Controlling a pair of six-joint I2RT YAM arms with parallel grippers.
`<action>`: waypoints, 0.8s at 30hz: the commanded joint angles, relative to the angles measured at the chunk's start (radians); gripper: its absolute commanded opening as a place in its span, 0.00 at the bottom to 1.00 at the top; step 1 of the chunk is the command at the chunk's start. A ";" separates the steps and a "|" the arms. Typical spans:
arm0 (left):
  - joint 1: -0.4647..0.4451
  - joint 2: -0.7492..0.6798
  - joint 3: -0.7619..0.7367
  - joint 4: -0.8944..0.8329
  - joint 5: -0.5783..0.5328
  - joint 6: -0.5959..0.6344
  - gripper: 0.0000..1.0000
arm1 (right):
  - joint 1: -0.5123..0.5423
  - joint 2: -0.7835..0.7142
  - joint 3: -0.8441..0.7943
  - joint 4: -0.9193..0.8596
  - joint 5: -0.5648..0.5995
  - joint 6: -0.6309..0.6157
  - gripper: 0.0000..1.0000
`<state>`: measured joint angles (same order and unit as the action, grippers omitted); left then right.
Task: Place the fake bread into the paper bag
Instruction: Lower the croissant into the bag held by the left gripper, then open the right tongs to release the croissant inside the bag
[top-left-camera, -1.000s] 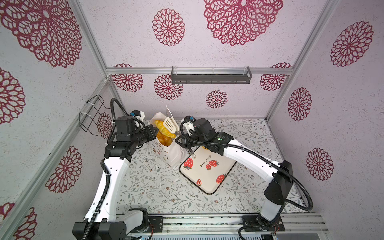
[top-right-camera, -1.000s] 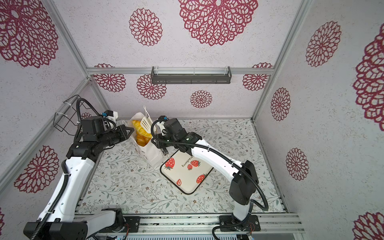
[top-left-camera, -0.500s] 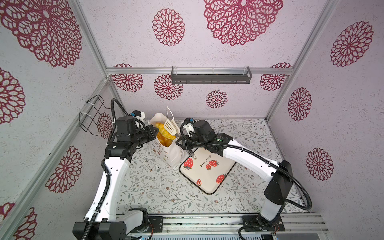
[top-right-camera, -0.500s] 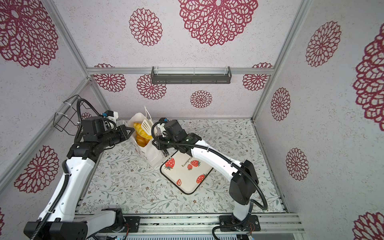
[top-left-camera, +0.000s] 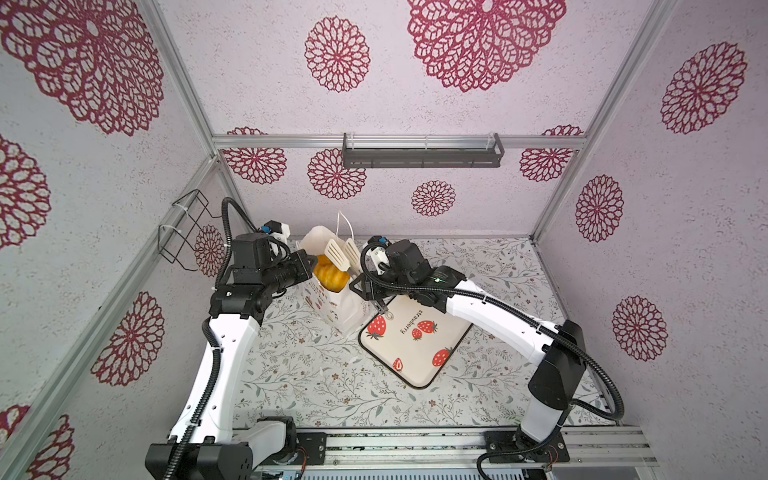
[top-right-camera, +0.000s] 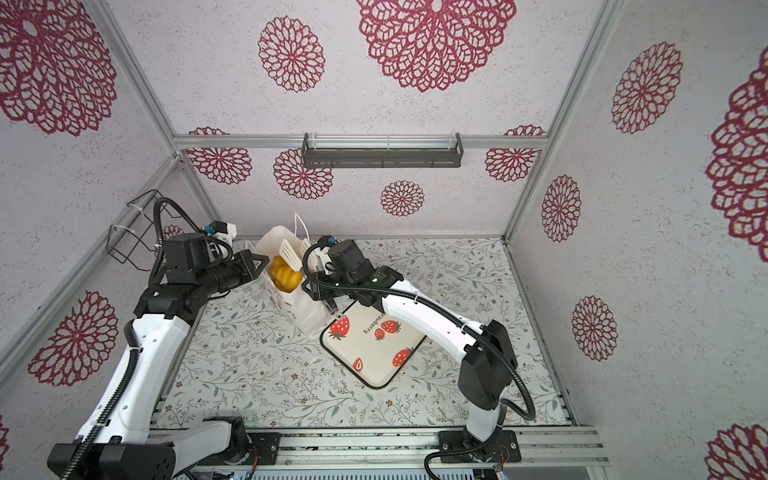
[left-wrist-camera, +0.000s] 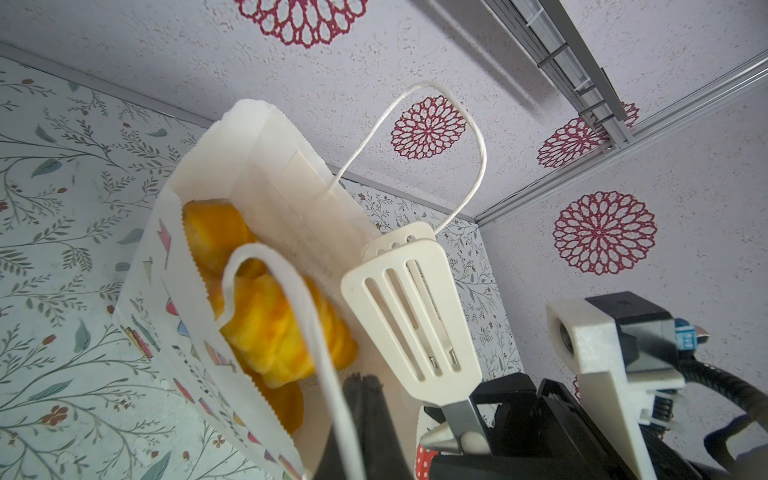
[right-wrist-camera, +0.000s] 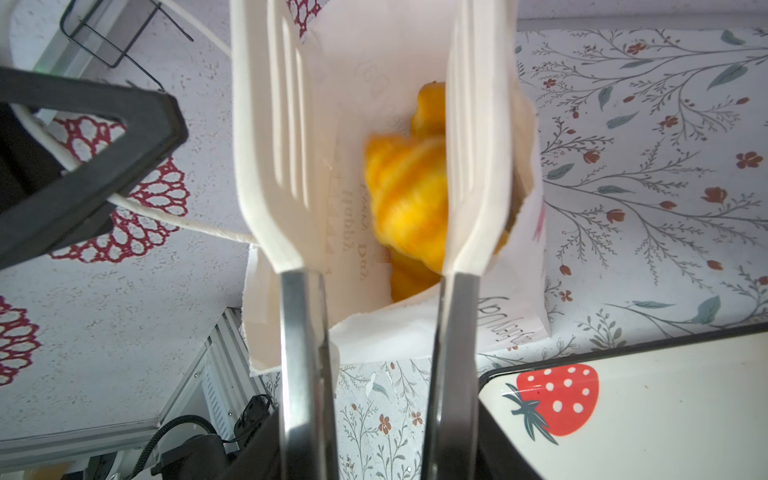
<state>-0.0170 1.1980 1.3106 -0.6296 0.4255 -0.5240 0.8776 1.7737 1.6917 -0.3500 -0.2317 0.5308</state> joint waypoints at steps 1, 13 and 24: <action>-0.003 0.002 0.006 0.039 0.004 0.004 0.00 | -0.002 -0.053 0.042 0.019 0.012 -0.015 0.42; 0.001 -0.008 0.016 0.028 -0.017 0.008 0.00 | -0.003 -0.058 0.087 -0.003 0.023 -0.030 0.50; 0.004 -0.017 0.023 0.021 -0.018 0.018 0.00 | -0.002 -0.087 0.073 -0.006 0.042 -0.046 0.51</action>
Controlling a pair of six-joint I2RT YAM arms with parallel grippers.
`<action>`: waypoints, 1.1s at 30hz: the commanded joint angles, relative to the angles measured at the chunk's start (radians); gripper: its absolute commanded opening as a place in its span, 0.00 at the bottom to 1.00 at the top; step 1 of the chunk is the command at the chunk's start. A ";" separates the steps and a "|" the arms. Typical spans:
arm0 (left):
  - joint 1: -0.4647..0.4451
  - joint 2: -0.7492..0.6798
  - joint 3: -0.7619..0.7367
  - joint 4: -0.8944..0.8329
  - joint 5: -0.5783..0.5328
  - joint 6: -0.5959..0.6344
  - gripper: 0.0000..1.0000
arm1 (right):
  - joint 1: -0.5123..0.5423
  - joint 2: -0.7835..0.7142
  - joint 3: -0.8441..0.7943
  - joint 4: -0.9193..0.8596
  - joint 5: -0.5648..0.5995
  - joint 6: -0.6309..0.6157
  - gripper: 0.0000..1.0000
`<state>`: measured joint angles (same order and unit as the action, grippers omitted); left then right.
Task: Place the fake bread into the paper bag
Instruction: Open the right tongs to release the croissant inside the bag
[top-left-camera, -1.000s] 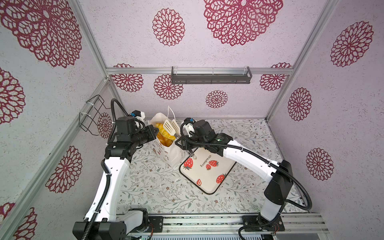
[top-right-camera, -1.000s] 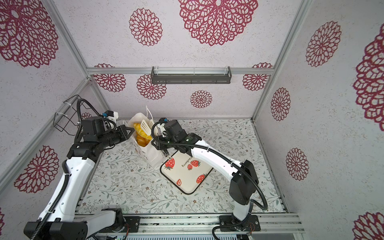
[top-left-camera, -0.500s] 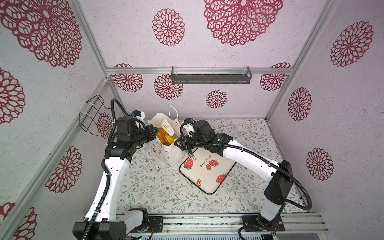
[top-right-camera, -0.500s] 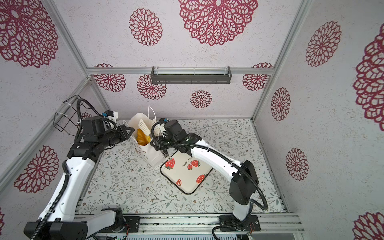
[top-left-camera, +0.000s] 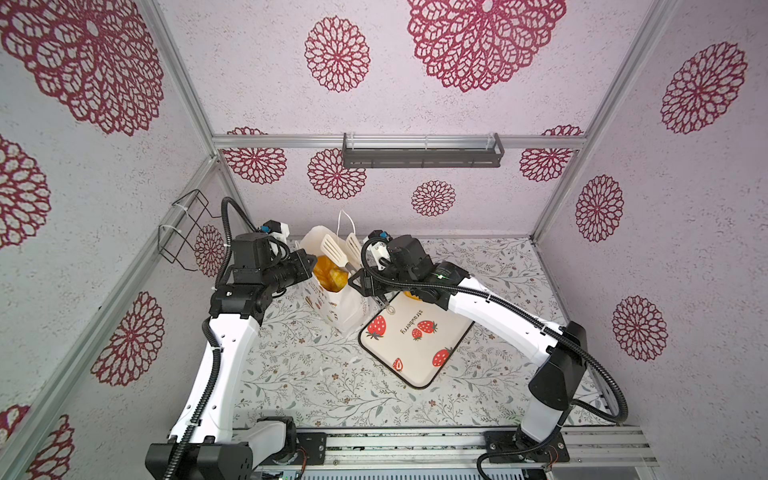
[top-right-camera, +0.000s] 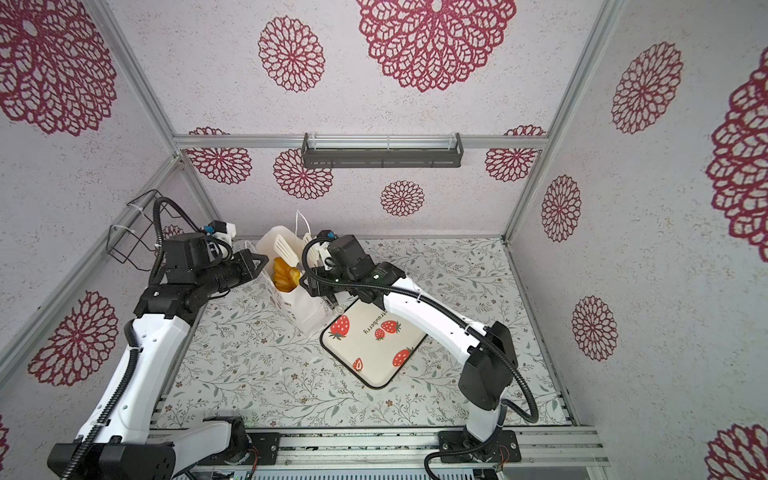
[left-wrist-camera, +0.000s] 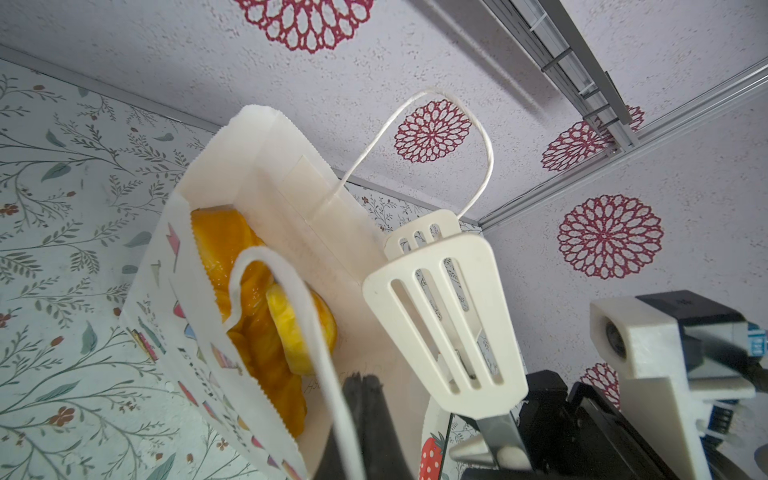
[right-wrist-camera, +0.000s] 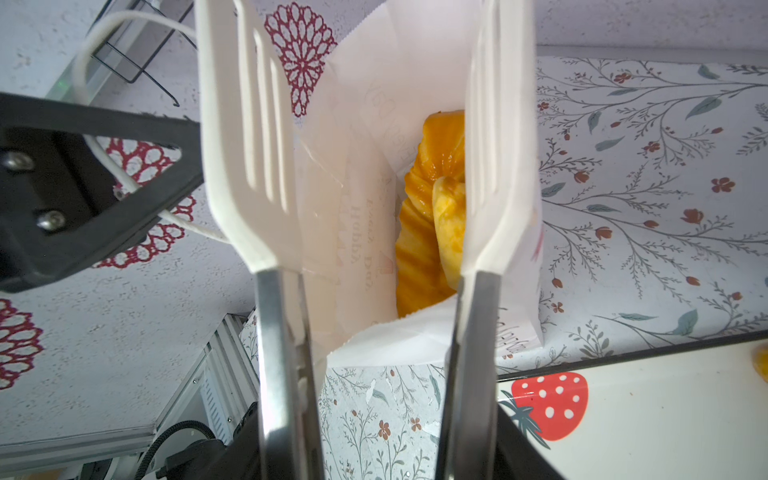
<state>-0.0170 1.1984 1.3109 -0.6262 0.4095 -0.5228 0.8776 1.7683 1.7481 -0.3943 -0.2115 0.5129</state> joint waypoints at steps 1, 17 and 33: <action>0.004 -0.021 0.021 0.020 -0.006 0.016 0.00 | -0.003 -0.087 0.016 0.036 0.026 -0.031 0.51; 0.005 -0.038 -0.003 0.031 0.008 0.009 0.00 | -0.013 -0.207 -0.051 0.012 0.105 -0.051 0.55; 0.005 -0.045 -0.006 0.022 0.001 0.013 0.00 | -0.153 -0.430 -0.314 0.022 0.128 -0.010 0.56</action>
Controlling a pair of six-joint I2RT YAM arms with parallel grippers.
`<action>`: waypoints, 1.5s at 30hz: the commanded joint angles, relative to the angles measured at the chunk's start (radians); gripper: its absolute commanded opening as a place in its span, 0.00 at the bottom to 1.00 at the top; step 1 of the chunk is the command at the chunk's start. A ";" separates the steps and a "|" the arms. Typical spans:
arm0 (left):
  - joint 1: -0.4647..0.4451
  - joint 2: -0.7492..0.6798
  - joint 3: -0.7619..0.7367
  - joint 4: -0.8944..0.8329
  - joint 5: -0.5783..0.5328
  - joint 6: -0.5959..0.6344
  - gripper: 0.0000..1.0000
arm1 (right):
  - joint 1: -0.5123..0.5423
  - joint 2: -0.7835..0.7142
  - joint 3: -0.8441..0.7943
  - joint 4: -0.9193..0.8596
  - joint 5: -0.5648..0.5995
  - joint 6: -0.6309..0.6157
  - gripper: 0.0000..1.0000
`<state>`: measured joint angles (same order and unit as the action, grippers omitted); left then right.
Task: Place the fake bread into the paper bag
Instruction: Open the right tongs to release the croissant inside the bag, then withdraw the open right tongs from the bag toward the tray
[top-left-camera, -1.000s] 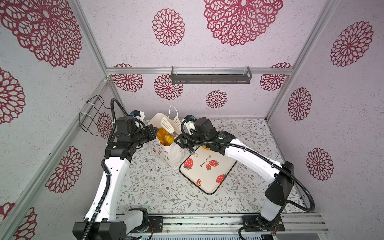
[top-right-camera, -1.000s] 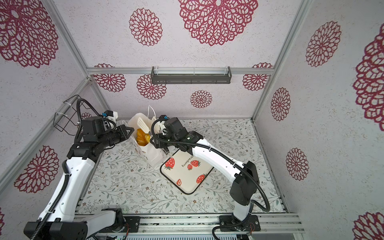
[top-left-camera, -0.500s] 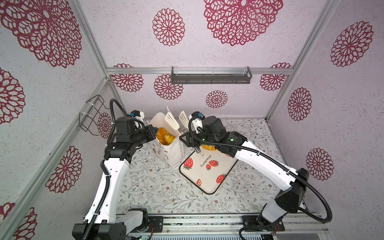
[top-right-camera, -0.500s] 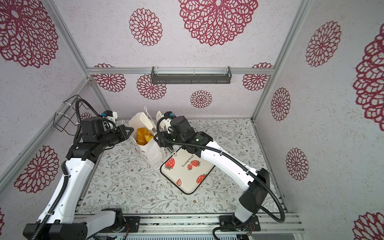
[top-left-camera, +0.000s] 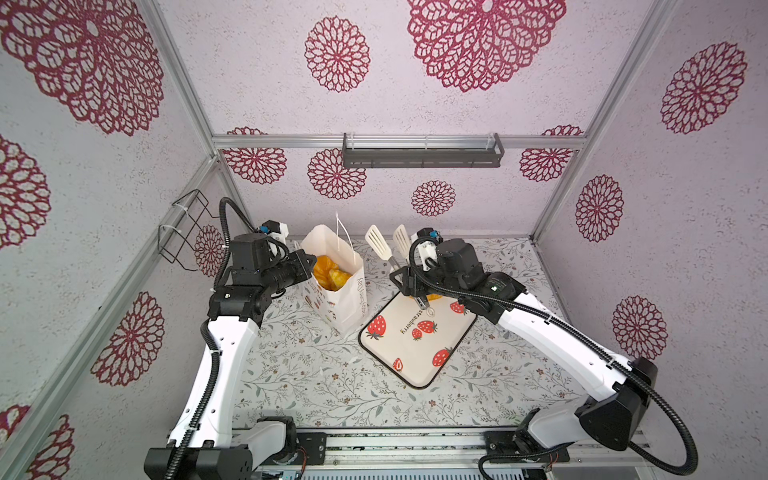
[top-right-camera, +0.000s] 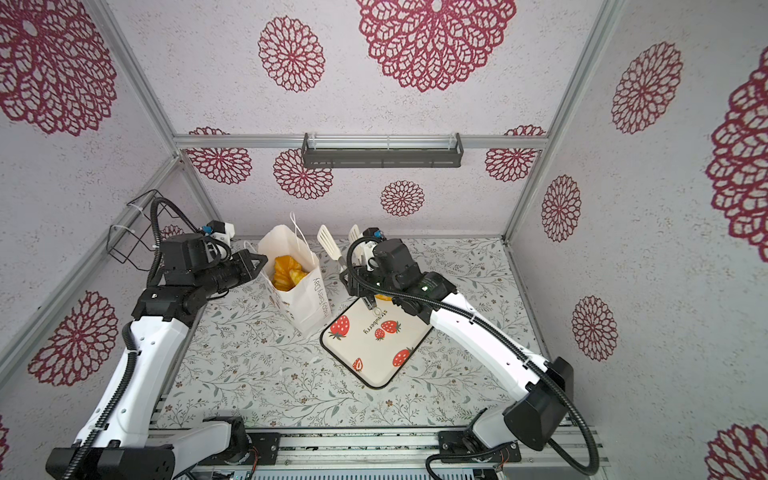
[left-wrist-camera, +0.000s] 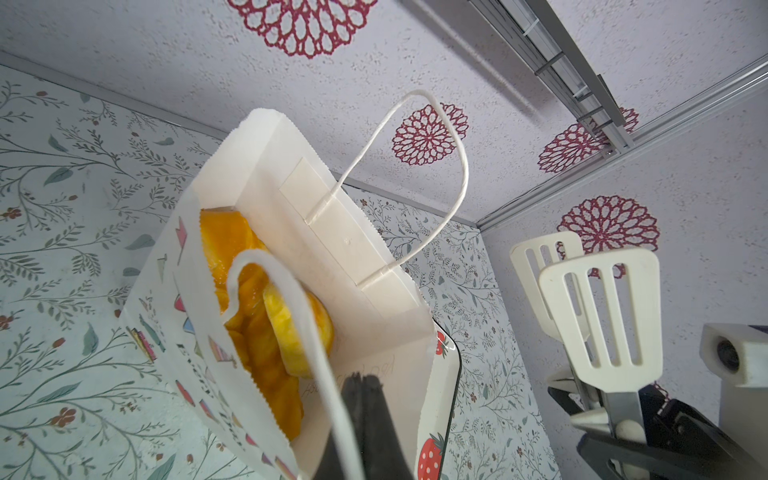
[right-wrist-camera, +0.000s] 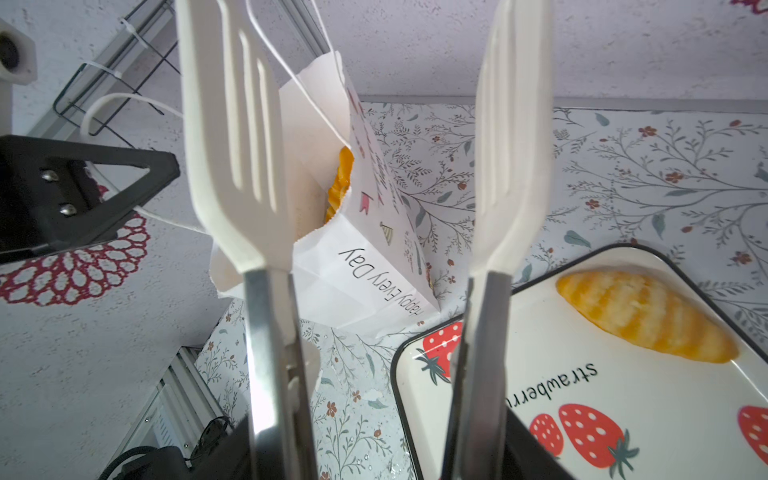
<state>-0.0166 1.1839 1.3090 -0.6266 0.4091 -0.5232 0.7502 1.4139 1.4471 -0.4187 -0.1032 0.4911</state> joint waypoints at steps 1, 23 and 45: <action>0.004 -0.030 -0.004 0.022 -0.001 0.013 0.00 | -0.041 -0.093 -0.037 0.048 0.019 0.015 0.56; 0.005 -0.035 -0.001 0.004 -0.023 0.019 0.00 | -0.188 -0.212 -0.301 0.022 0.076 0.025 0.56; 0.020 -0.030 -0.014 0.009 -0.018 0.007 0.00 | -0.401 -0.202 -0.596 0.187 -0.101 0.088 0.52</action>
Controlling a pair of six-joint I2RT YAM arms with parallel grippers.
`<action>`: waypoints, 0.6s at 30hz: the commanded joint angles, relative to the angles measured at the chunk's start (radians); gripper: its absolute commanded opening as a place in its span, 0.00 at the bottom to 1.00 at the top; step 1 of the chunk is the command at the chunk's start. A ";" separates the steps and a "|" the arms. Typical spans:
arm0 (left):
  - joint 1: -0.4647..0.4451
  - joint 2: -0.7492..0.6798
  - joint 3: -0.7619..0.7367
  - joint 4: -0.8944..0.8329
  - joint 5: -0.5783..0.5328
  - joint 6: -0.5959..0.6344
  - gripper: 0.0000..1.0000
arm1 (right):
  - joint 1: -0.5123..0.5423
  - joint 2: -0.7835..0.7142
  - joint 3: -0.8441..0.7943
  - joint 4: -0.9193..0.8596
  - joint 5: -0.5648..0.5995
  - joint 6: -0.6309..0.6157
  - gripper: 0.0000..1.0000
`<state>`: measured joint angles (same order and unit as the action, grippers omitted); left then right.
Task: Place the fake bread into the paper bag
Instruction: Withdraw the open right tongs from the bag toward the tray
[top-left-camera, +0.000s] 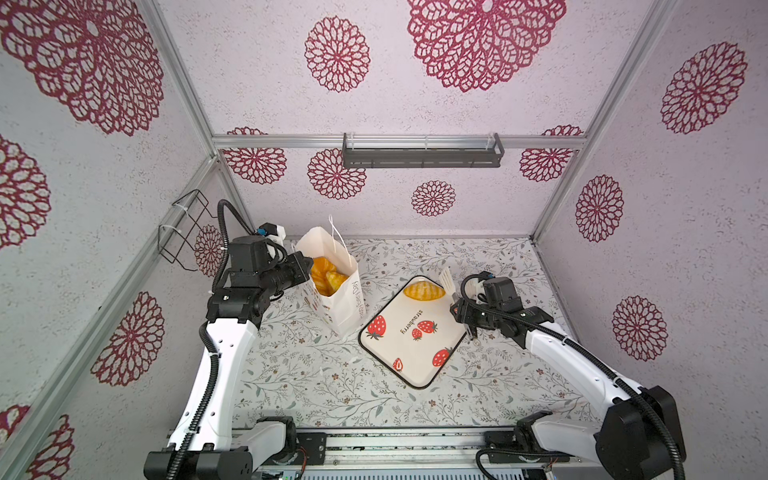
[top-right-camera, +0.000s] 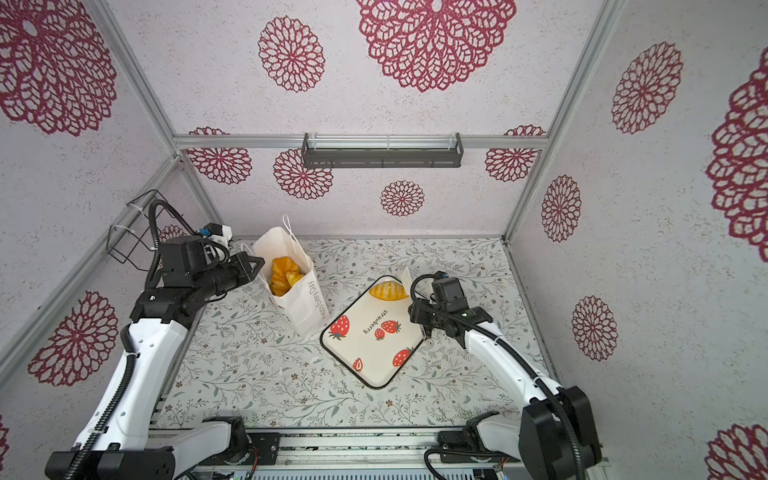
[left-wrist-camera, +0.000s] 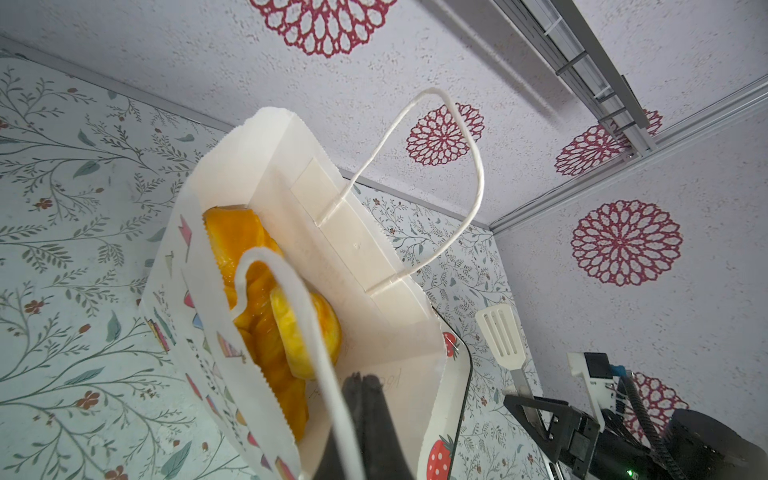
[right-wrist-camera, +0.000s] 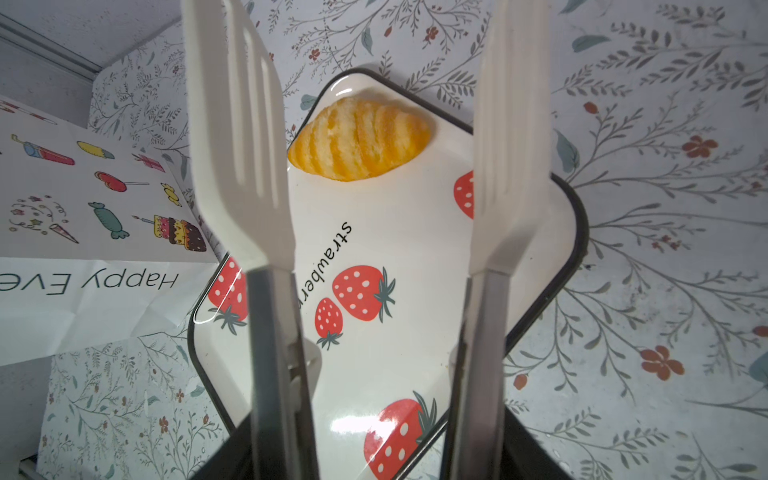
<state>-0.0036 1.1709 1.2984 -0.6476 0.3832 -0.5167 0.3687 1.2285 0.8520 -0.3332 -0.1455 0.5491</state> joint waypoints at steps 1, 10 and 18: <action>0.007 -0.017 -0.003 0.029 0.008 0.001 0.00 | -0.030 -0.013 -0.013 0.118 -0.075 0.038 0.51; 0.007 -0.011 -0.002 0.031 0.014 -0.003 0.00 | -0.095 0.014 -0.120 0.271 -0.219 0.119 0.43; 0.007 -0.006 -0.002 0.033 0.016 -0.008 0.00 | -0.135 0.059 -0.167 0.369 -0.289 0.180 0.42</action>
<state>-0.0036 1.1709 1.2984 -0.6437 0.3862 -0.5205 0.2455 1.2869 0.6743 -0.0677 -0.3794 0.6857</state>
